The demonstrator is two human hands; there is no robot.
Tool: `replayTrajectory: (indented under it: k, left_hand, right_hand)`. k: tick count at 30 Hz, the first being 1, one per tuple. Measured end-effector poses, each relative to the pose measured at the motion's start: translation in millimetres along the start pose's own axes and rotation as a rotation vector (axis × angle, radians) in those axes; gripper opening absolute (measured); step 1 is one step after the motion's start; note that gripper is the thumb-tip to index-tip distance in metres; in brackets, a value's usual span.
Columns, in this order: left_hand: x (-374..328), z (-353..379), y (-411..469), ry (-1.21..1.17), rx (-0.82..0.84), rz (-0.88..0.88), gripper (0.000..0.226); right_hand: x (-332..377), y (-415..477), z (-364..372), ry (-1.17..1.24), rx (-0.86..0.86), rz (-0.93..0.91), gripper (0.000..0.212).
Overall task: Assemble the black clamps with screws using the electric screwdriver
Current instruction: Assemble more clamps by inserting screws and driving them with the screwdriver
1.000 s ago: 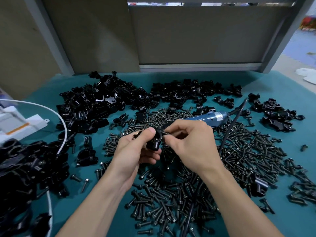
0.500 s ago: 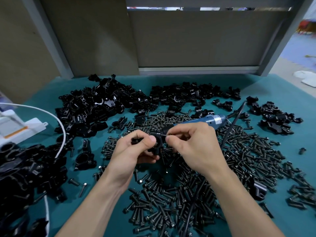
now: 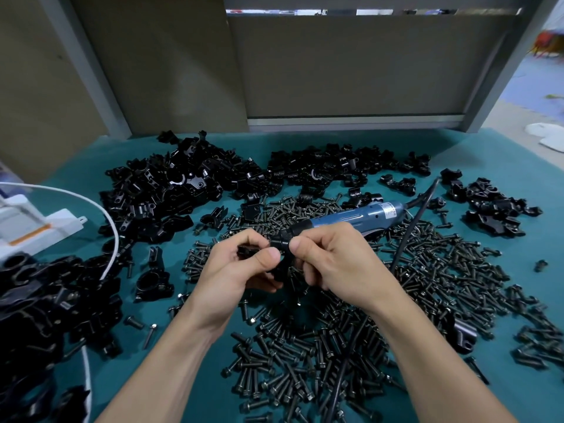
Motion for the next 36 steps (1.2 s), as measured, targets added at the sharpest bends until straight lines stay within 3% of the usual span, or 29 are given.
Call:
replayTrajectory:
  k: [5,8,13,17,22,30,36]
  left_hand:
    - [-3,1,-2,-0.028,0.015,0.020,0.020]
    - [-3,0,-1,-0.021,-0.025,0.041,0.012]
    - [-1,-2,-1,-0.024,-0.062,0.042,0.012]
    - [-1,-2,-1,-0.020,-0.068,0.052,0.011]
    - [-2,-1,-1,-0.005,-0.046,0.051,0.009]
    - [-2,-3,-2,0.045,-0.041,0.063,0.012]
    - [-5,-2,-3,-0.021,-0.010,0.056,0.025]
  right_hand:
    - [-4,1,6,0.034,0.036,0.024,0.065]
    - [-3,-1,6,0.035,-0.031,0.031,0.074]
    - [-4,1,1,0.208,0.002,-0.019,0.016]
    - [-2,1,0,0.225,-0.008,-0.028,0.021]
    - [-1,0,7,0.031,-0.070,0.045,0.042]
    - [3,-2,6,0.061,0.080,0.038,0.032]
    - [4,-2,10,0.178,-0.010,0.031,0.046]
Point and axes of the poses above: each hand's wrist, its own y-axis towards the middle knuckle, its own z-axis out of the palm, x = y × z, the point moved 4 cm from there along y, towards the middle knuckle, and after that the axes turned 15 degrees about x, right-handed, at the moved point
